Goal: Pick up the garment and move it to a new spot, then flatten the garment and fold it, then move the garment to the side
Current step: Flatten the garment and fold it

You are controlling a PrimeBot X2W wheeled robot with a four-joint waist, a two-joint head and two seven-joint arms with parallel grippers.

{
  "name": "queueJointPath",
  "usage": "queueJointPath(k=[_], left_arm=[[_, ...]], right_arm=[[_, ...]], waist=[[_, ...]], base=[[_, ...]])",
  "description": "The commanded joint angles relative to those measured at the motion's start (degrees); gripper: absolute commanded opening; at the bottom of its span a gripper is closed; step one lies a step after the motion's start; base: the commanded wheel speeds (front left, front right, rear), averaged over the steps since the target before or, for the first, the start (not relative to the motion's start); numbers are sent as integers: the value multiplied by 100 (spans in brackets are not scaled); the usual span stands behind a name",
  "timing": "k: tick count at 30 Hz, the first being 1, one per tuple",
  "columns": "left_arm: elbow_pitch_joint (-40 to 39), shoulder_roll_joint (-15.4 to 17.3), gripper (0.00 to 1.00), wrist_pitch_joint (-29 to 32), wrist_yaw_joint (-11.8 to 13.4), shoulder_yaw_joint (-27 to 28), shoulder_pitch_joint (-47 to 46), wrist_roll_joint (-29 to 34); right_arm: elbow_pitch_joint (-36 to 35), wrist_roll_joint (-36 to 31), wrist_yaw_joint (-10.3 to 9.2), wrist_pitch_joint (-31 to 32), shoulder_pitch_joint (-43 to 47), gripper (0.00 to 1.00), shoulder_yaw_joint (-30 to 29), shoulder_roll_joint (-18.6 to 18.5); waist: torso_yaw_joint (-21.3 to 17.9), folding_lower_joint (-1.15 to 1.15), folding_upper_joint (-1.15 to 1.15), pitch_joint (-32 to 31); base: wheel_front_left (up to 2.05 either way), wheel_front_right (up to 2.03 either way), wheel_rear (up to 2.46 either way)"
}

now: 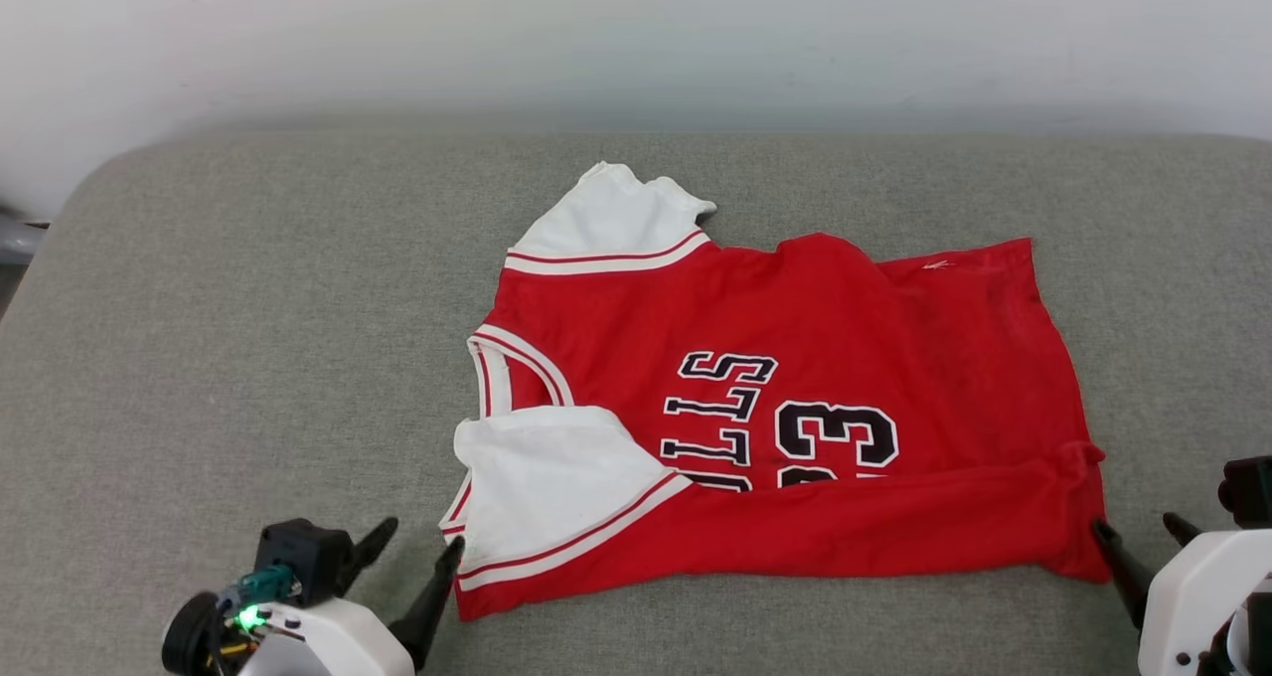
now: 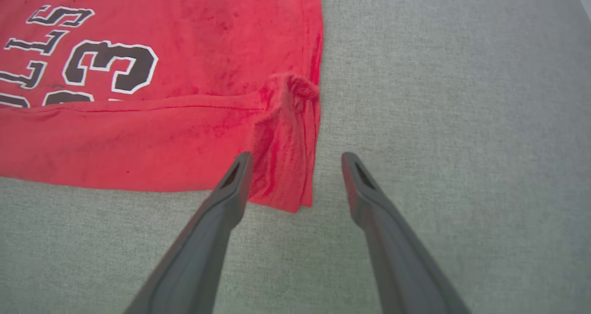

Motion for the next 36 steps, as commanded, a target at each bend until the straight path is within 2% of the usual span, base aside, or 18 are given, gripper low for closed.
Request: queueJointPath(k=[1, 4, 9, 18, 22, 23, 24, 25, 27, 28, 30, 36], left_arm=[[-216, 2, 100, 197, 126, 4, 170, -113], [-515, -30, 100, 608, 266, -87, 358, -290], [-636, -69, 100, 851, 456, -142, 361, -291], [-135, -161, 100, 1132, 727, -204, 84, -184], [353, -102, 100, 1572, 608, -534, 130, -111], [441, -121, 97, 1681, 553, -613, 181, -157], [505, -145, 56, 1749, 500, -670, 198, -197], [569, -219, 0, 1687, 358, -741, 192, -256], [525, -260, 0, 1556, 321, -701, 141, -259], [309, -220, 0, 1280, 352, -574, -11, -162], [75, -209, 0, 1103, 401, -462, -97, -113], [-614, -91, 0, 867, 581, -294, -161, 3]], right_arm=[[-162, -41, -5, 129, 98, 100, -86, 145], [-397, -94, -6, 270, 190, 100, -177, 296], [-579, -151, -6, 331, 242, 100, -209, 421], [-710, -198, -5, 300, 142, 100, -165, 495], [-735, -209, -5, 262, 94, 100, -165, 484], [-729, -222, -5, 254, 93, 100, -168, 475], [-724, -230, -5, 247, 95, 100, -173, 465], [-691, -278, -5, 232, 108, 100, -191, 433], [-647, -295, -5, 236, 102, 100, -202, 405], [-544, -347, -5, 260, 92, 100, -199, 374], [-442, -372, -5, 280, 75, 100, -213, 382], [23, -518, -5, 322, -79, 100, -319, 440]], waist=[[-18, 0, 0, 29], [-41, 0, 0, 90], [-89, 0, 0, 201], [-251, 0, 0, 498], [-315, 0, 0, 614], [-320, 0, 0, 625], [-316, 0, 0, 629], [-282, 0, 0, 605], [-232, 0, 0, 556], [-144, 0, 0, 478], [-84, 0, 0, 438], [57, 0, 0, 429]], base=[[0, 0, 0], [0, 0, 0], [0, 0, 0], [0, 0, 0], [0, 0, 0], [0, 0, 0], [0, 0, 0], [0, 0, 0], [0, 0, 0], [0, 0, 0], [0, 0, 0], [0, 0, 0]])
